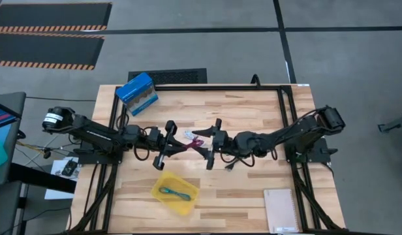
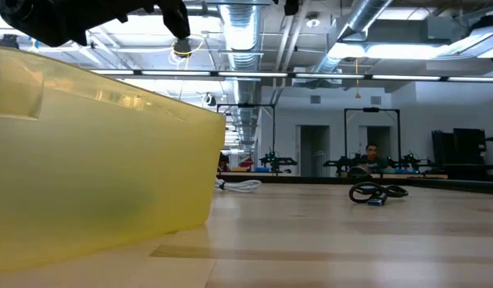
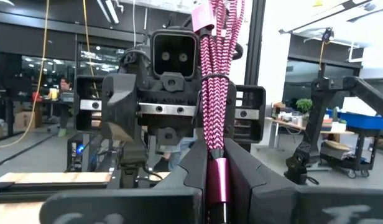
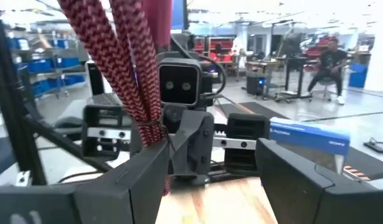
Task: Pick and place USB-C Cables
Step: Put the pink black charger cable into the yellow transparent bin
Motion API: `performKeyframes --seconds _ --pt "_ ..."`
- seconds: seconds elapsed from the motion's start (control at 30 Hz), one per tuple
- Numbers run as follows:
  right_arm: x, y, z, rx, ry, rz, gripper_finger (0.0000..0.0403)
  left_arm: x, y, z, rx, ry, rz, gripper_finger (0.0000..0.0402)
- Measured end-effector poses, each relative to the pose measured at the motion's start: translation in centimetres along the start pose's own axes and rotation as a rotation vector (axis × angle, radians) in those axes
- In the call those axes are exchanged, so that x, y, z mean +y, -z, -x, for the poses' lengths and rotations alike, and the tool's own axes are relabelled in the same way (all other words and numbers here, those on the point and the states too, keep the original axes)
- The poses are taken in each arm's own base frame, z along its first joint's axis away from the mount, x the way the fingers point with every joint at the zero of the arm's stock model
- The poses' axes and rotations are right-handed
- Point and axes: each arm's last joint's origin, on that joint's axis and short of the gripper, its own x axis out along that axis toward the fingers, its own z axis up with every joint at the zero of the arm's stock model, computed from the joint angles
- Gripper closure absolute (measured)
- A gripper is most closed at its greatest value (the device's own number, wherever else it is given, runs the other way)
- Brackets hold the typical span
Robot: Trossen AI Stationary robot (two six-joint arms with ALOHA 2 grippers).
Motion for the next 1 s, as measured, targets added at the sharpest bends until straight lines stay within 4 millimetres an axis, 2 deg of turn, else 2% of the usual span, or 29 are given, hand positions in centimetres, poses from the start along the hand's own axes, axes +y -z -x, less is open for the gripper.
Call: performKeyframes --seconds 0.5,0.7,1.0 --pt "2.0 0.2 1.1 0.058 -0.090 0.003 0.0137 0.1 0.2 0.0 0.016 -0.018 0.003 0.0390" --pt "1.9 0.2 1.1 0.052 -0.077 0.006 0.0137 0.1 0.2 0.0 0.016 -0.019 0.010 0.0390" --pt "0.6 -0.8 0.4 -0.040 -0.038 -0.030 0.0137 0.1 0.3 0.0 0.019 -0.013 0.005 0.0390"
